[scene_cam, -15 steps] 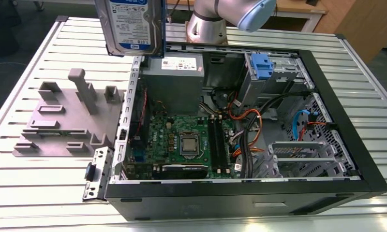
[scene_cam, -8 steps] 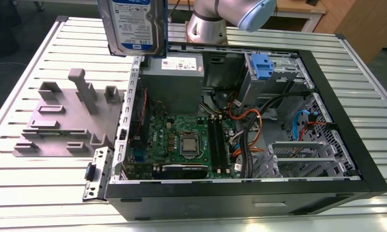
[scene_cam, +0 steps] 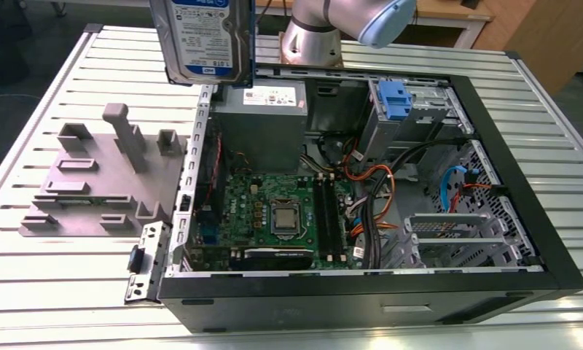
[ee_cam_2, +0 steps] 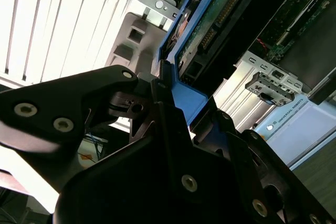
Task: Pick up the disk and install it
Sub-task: 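Pick up the disk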
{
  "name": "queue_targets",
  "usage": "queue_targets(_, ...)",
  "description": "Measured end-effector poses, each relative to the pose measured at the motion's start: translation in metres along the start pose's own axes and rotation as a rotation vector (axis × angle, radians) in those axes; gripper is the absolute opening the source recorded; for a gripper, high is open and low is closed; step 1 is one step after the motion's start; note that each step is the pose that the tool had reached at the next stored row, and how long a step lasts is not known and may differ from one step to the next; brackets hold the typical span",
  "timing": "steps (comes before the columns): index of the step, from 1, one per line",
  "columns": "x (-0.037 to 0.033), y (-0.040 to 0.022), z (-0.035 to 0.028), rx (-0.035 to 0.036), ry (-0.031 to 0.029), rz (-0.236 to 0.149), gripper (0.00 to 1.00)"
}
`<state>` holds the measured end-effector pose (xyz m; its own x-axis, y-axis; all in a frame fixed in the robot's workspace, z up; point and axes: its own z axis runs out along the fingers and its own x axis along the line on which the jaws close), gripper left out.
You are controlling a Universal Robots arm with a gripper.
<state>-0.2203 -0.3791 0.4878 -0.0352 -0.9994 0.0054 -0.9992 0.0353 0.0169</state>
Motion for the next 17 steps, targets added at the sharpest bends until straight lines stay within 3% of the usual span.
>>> queue_targets(17,-0.0002,-0.007,-0.0001,0.0,0.0,0.0,0.37)
